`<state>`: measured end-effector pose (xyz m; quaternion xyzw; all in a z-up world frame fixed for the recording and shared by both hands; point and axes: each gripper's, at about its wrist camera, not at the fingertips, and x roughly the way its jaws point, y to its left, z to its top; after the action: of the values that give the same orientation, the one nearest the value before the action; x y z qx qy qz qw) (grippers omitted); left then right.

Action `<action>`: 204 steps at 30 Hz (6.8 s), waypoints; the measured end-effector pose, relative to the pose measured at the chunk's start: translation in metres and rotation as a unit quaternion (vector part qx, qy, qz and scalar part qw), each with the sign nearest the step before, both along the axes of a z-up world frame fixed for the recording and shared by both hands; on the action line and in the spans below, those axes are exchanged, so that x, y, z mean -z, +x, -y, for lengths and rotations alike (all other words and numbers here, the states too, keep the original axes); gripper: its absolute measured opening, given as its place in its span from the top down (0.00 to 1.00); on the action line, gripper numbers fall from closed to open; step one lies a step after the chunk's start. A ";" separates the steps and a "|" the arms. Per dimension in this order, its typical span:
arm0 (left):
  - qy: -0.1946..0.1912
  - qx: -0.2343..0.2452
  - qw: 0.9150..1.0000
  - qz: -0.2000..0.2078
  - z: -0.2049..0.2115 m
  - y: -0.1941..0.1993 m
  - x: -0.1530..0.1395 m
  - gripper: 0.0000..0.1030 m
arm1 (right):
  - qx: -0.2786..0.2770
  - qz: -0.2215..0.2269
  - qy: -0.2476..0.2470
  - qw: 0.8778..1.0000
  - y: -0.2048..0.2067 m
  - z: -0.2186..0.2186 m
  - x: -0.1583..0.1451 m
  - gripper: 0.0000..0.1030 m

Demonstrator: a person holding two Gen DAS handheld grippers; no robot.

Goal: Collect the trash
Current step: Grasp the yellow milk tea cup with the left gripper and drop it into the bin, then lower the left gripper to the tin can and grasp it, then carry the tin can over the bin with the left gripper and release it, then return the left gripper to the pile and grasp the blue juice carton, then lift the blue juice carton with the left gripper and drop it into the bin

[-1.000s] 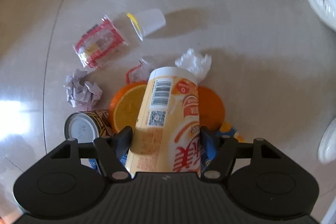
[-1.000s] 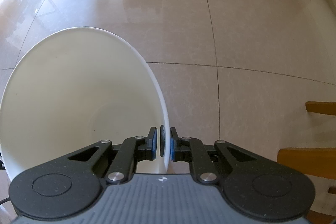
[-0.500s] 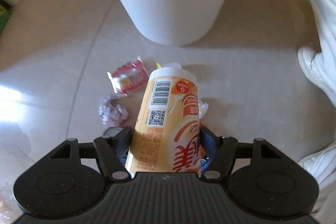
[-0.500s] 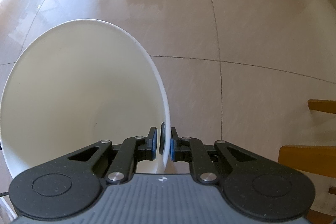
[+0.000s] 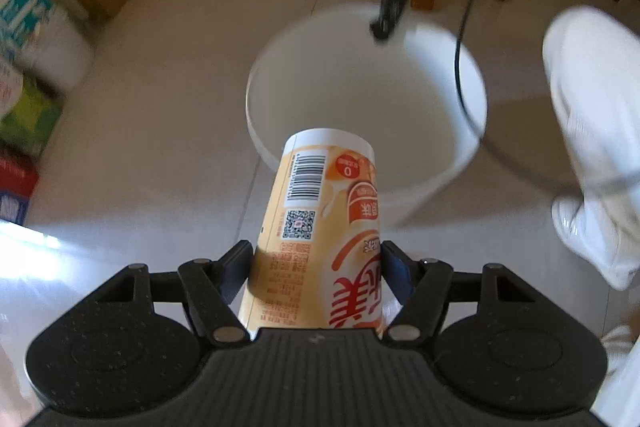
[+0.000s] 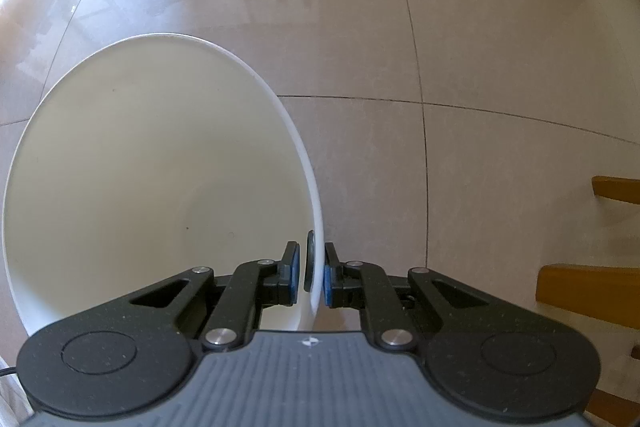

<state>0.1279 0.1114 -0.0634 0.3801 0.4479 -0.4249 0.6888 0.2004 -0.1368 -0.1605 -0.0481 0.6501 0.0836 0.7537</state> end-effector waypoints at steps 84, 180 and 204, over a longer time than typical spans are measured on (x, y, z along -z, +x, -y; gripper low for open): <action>0.016 -0.533 0.844 -0.062 -0.146 0.047 0.222 0.50 | -0.004 -0.014 0.016 1.000 -0.001 0.009 0.013 0.90; -0.002 -0.659 0.738 -0.144 -0.216 0.003 0.275 0.30 | 0.034 -0.010 -0.008 0.999 -0.001 0.000 0.014 0.90; -0.022 -0.694 0.709 -0.127 -0.238 -0.004 0.304 0.41 | 0.039 -0.004 -0.014 0.999 -0.003 -0.003 0.013 0.89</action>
<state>0.1241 0.3495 -0.3674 -0.1106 0.6590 0.1187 0.7345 0.1974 -0.1341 -0.1736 -0.0331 0.6555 0.0448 0.7531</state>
